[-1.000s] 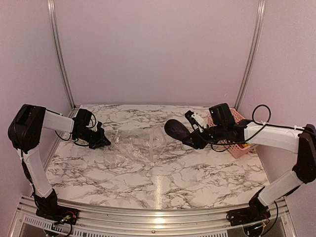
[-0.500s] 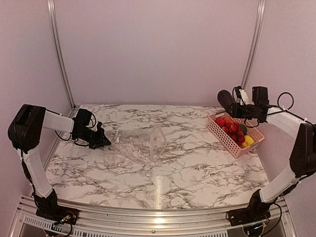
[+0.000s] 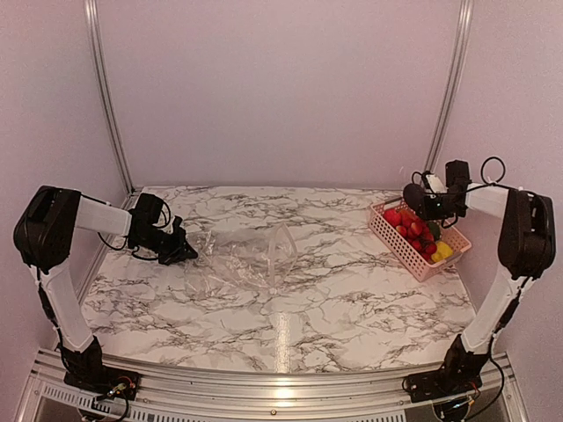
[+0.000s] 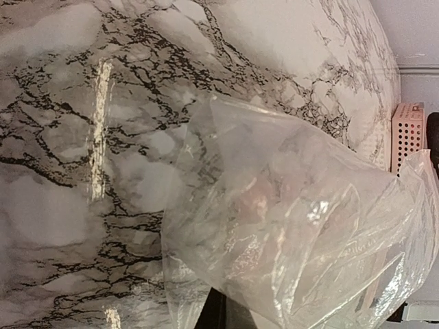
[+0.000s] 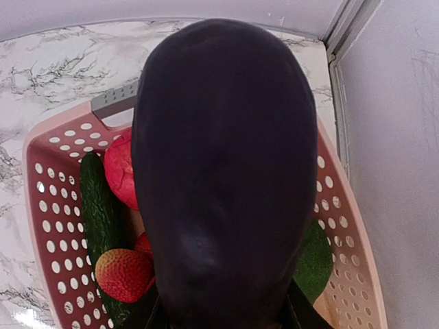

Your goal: Open the zip-top bag and remove the fake food

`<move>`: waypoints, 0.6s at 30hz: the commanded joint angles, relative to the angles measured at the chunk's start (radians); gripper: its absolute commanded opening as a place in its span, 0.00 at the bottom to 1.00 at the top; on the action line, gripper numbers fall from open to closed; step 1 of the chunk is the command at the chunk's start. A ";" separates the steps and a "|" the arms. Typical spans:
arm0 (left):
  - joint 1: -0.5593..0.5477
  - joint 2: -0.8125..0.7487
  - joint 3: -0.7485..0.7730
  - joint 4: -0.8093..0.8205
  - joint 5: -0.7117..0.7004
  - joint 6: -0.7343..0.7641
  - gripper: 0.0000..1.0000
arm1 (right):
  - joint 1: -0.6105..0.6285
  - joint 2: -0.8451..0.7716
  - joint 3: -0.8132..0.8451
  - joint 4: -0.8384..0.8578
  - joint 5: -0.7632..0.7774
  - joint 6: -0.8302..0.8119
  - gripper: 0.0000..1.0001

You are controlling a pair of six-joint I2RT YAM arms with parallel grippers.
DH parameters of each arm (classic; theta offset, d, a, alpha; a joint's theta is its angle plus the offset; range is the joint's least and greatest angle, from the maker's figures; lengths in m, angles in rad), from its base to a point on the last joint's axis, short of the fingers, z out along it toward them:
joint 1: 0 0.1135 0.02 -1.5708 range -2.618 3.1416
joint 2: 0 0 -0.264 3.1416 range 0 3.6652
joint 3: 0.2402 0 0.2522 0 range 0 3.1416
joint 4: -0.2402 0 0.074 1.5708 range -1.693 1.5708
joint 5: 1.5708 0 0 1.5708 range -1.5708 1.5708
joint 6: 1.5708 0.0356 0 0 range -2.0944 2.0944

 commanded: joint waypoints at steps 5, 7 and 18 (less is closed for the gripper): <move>0.004 -0.032 -0.002 -0.051 0.006 0.039 0.00 | -0.033 0.095 0.087 -0.028 0.074 -0.083 0.42; 0.004 -0.028 0.003 -0.056 0.006 0.042 0.00 | -0.035 0.124 0.130 -0.046 0.070 -0.080 0.50; 0.004 -0.024 0.028 -0.062 0.016 0.042 0.00 | -0.032 0.086 0.202 -0.080 -0.032 -0.036 0.68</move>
